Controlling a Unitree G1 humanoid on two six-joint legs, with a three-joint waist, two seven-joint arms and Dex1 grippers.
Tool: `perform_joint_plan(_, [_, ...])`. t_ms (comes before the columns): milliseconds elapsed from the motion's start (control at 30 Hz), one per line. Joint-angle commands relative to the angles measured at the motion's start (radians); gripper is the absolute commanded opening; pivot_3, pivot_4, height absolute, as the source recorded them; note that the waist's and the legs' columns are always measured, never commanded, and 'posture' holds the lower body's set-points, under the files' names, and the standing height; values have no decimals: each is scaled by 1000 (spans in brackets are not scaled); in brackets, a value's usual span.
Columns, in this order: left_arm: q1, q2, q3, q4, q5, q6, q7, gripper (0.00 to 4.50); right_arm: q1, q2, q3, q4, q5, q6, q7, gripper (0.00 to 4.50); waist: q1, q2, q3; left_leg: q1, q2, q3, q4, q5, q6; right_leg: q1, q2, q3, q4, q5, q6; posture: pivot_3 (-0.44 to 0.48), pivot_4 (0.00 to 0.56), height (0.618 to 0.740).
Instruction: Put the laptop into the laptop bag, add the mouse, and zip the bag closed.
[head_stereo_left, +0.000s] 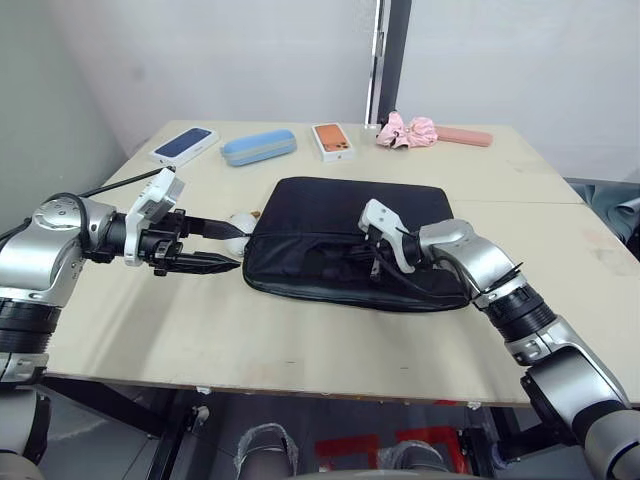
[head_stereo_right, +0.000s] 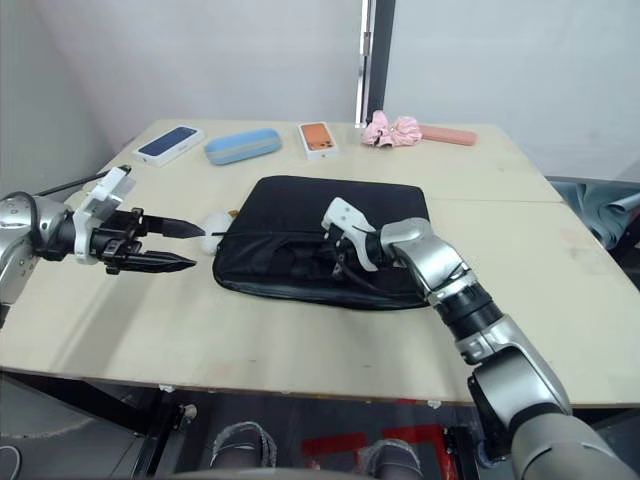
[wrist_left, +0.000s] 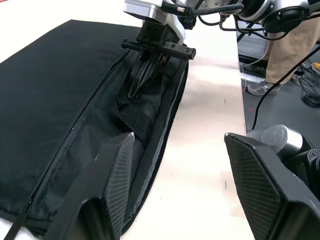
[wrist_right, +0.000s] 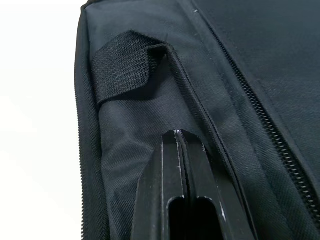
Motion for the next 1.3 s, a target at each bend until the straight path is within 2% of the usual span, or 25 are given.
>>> perform_joint_plan(33, [-10, 0, 76, 21, -38, 42, 30, 3019, -10, -1, 18, 25, -31, 25, 8, 32, -1, 0, 0, 0, 0, 0, 0, 0, 0, 0, 0, 0, 0, 0, 0, 0, 150, 740])
perform_joint_plan(100, [-22, -17, 95, 66, -35, 61, 74, 3019, -13, 4, 14, 24, -30, 36, 10, 32, -1, 0, 0, 0, 0, 0, 0, 0, 0, 0, 0, 0, 0, 0, 0, 0, 150, 740])
perform_joint_plan(200, [-94, -62, 90, 210, 36, 96, 224, 3019, -10, 5, 17, 18, -35, 34, 13, 32, 1, -1, -1, 0, 0, 0, 0, 0, 0, 0, 0, 0, 1, 0, 0, 0, 150, 740])
perform_joint_plan(300, [-184, -125, 84, 425, 130, 100, 430, 3019, -6, 7, 17, 8, -38, 45, 13, 32, 1, -1, -1, 0, 0, -1, 0, 0, 0, 0, 1, 0, 1, 0, 0, 0, 150, 740])
perform_joint_plan(500, [-318, -209, 86, 694, 225, 92, 628, 3019, 1, 5, 11, -16, -35, 63, 12, 32, 1, -4, -2, -1, 0, -3, 1, 0, -2, 1, 1, -1, -1, 0, 0, 0, 150, 740])
perform_joint_plan(733, [-423, -312, 71, 909, 309, 35, 692, 3019, -6, 44, -77, -52, 35, 106, -16, 32, 6, -4, -2, -2, 0, -4, 1, 0, -2, 1, 1, -2, -1, 0, 0, 0, 150, 740])
perform_joint_plan(1100, [-469, -379, 74, 1041, 364, 6, 698, 3019, -44, 73, -114, -17, 46, 151, -82, 32, 6, -5, -1, -5, 0, -4, 0, 0, -3, 0, 1, -4, -4, 0, 0, 0, 150, 740])
perform_joint_plan(1200, [-467, -398, 69, 1038, 371, -1, 652, 2205, -48, 71, -96, 10, 21, 142, -102, 0, 8, -5, -1, -5, 0, -5, 0, 0, -3, 0, 1, -4, -4, 0, 0, 0, 150, 740])
perform_joint_plan(1300, [-462, -398, 64, 1037, 384, -5, 633, 1136, -49, 75, -94, 18, 15, 140, -107, 0, 9, -5, -1, -4, 0, -5, 0, 1, -3, 1, 1, -4, -3, 0, 0, 0, 150, 740])
